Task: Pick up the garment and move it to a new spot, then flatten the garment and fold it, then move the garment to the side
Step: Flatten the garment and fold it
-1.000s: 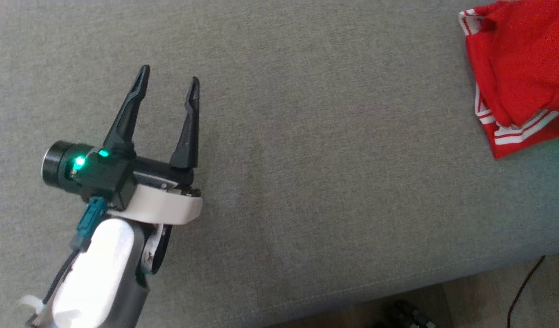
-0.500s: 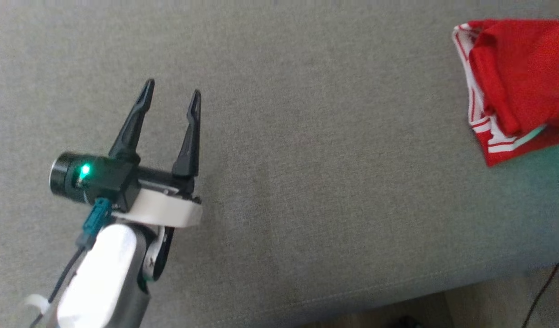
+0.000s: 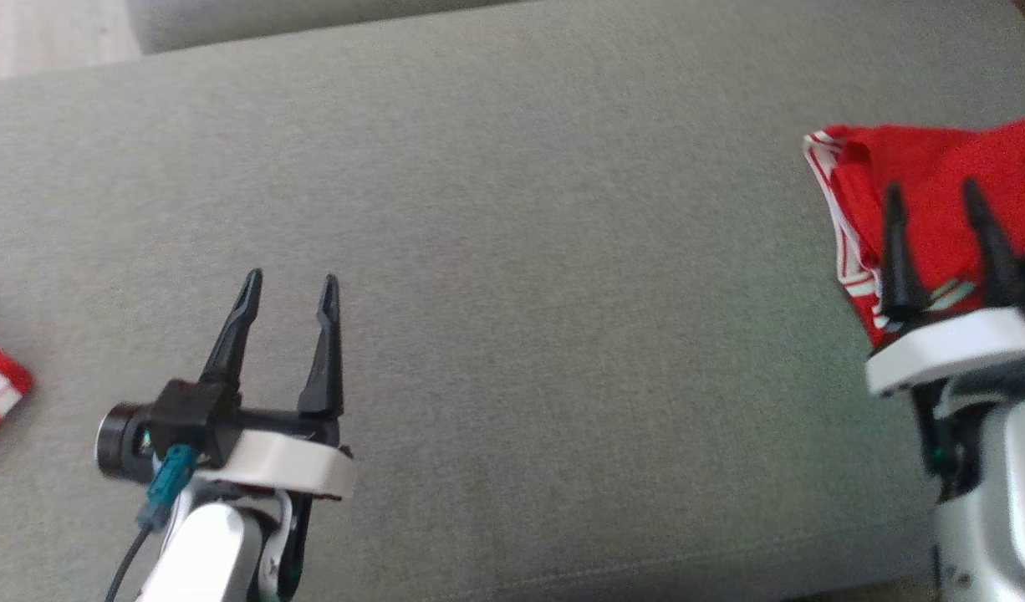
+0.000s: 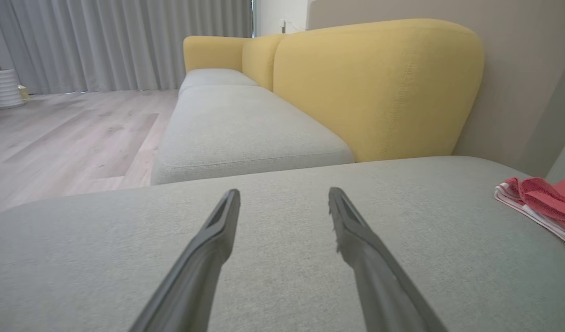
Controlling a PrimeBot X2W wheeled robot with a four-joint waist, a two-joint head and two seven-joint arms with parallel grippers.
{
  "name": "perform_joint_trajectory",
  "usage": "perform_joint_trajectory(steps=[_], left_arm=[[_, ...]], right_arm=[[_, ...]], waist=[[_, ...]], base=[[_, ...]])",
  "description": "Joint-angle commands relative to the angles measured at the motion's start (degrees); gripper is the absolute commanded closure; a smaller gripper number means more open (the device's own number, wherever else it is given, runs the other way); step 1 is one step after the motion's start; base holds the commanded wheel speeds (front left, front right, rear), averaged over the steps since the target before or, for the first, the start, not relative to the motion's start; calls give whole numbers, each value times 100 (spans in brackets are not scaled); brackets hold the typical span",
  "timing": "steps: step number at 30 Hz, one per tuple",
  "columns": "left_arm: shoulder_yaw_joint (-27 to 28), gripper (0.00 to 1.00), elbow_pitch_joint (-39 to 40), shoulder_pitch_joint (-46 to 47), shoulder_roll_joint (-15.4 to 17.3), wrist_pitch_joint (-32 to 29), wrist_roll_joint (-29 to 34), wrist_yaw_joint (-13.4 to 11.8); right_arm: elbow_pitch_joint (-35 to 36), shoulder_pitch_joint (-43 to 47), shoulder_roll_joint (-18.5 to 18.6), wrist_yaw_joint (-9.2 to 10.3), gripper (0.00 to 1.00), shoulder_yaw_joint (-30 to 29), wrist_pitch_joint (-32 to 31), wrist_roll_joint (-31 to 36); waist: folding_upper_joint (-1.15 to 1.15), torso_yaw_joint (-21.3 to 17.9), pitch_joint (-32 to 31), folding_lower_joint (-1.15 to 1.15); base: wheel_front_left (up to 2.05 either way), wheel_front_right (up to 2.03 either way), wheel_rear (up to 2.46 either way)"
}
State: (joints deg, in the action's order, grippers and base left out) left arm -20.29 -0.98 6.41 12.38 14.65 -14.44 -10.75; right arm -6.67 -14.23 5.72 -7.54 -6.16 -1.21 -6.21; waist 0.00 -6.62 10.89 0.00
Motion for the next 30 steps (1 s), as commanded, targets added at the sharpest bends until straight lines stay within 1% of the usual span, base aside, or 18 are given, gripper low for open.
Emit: perform_joint_trajectory(steps=[1, 3, 8, 14, 20, 30], left_arm=[[256, 0, 174, 51, 64, 33, -23, -60], [272, 0, 169, 9, 55, 34, -65, -63], [344, 0, 116, -167, 94, 34, -148, -107], [372, 0, 86, -394, 157, 33, -182, -160], [321, 0, 73, -615, 186, -30, -243, -158], [216, 0, 141, -947, 286, -160, -235, -203]], right_arm=[[390, 38, -43, 5, 0, 195, -36, -23], [526, 139, -85, 5, 0, 269, -63, -27], [958, 561, -211, 5, 0, 496, -195, -43], [1116, 1000, -266, 5, 0, 552, -273, -66], [1155, 1406, -280, 5, 0, 518, -302, -106], [1293, 1869, -283, 5, 0, 442, -380, -190]], waist=[[0, 208, -206, 0], [0, 265, -254, 0], [0, 545, -445, 0], [0, 806, -661, 0], [0, 882, -923, 0], [0, 854, -1224, 0]], base=[[0, 0, 0], [0, 0, 0], [0, 0, 0], [0, 0, 0], [0, 0, 0], [0, 0, 0]])
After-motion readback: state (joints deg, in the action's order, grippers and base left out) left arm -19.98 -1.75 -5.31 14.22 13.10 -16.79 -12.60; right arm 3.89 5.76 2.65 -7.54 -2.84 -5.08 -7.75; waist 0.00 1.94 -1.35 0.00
